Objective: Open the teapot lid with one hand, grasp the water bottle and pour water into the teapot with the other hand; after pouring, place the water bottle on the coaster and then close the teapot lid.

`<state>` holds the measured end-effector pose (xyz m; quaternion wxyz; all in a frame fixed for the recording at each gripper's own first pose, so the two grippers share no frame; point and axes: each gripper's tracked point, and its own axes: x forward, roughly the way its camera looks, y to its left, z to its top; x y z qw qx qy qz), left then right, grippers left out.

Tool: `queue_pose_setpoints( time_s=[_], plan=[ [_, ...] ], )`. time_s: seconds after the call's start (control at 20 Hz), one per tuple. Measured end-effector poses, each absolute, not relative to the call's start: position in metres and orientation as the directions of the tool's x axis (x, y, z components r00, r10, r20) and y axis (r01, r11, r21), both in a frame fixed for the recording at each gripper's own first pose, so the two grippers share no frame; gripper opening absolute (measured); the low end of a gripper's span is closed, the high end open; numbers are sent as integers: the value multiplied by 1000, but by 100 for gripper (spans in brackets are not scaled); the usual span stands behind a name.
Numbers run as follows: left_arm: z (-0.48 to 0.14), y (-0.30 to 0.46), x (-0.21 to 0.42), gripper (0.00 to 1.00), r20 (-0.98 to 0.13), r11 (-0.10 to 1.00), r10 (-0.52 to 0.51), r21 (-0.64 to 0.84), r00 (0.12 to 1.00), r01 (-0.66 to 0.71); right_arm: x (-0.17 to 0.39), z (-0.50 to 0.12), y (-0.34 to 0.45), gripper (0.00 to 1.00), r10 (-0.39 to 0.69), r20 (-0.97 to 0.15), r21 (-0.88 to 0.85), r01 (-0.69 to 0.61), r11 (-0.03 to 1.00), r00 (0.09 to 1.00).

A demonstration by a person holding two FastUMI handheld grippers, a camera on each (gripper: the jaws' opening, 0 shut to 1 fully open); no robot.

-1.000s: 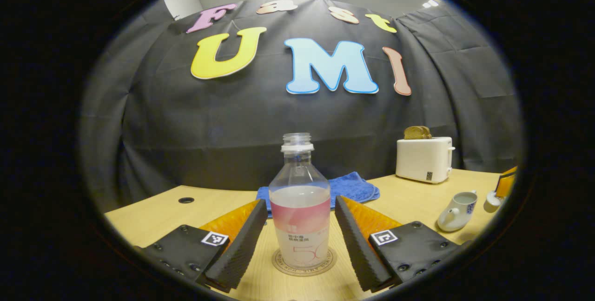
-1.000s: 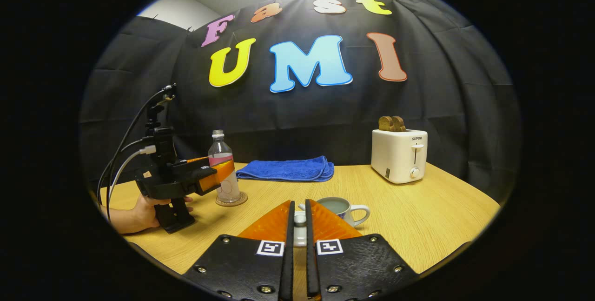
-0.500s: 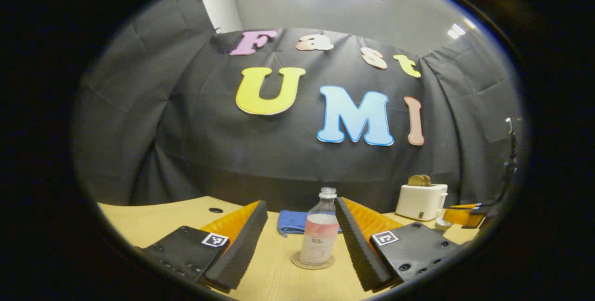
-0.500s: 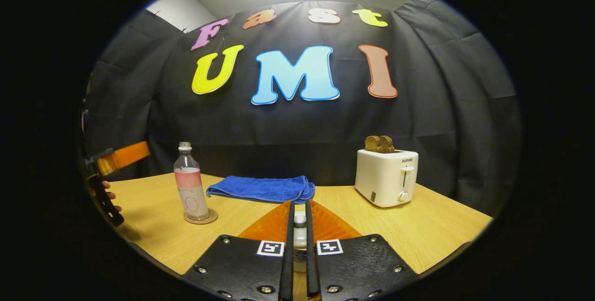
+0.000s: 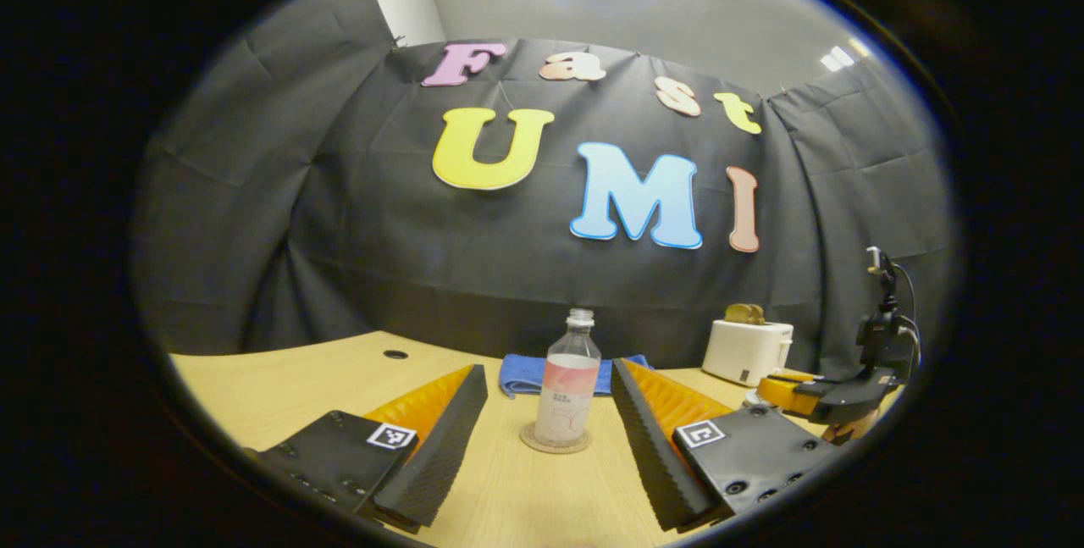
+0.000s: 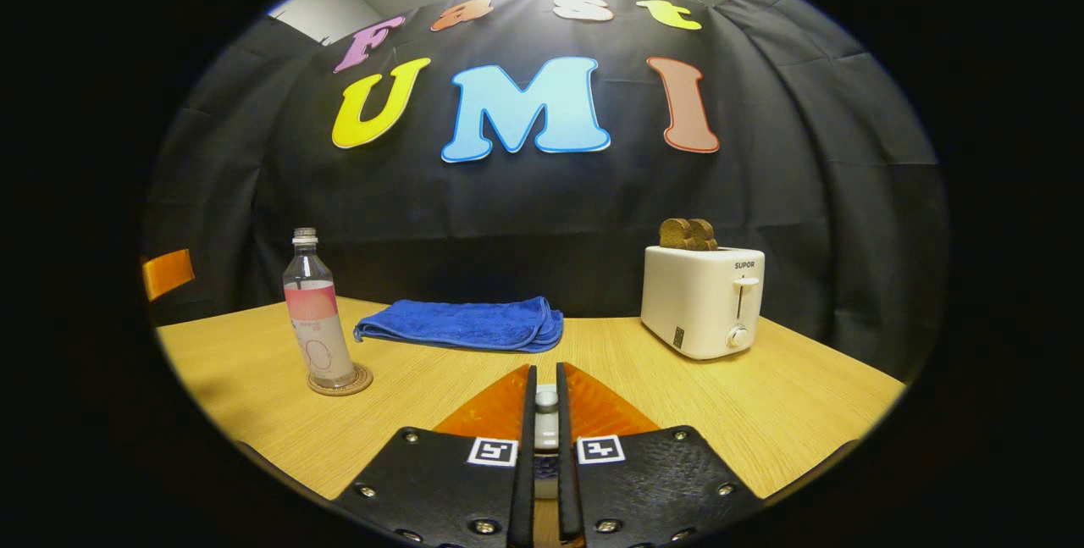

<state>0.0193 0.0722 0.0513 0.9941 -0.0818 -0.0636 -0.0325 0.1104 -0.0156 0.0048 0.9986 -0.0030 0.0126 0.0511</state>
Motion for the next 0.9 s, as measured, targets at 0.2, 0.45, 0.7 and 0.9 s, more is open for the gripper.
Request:
queue_pose_setpoints(
  time_s=[0.2,0.45,0.7,0.9],
  plan=[
    [47,61,18,99,114,987,-75,-136,991,90,111,1,-15,11,95,-45,-2,-95,995,994],
    [48,57,14,99,118,990,-77,-109,990,90,109,0,-16,13,85,-60,-3,-85,996,995],
    [47,56,11,99,113,991,-71,-106,991,83,91,22,-21,35,74,6,-6,-74,997,997],
    [62,41,-8,99,125,986,-106,-116,986,121,30,51,-26,52,43,75,27,-45,999,996]
  ],
)
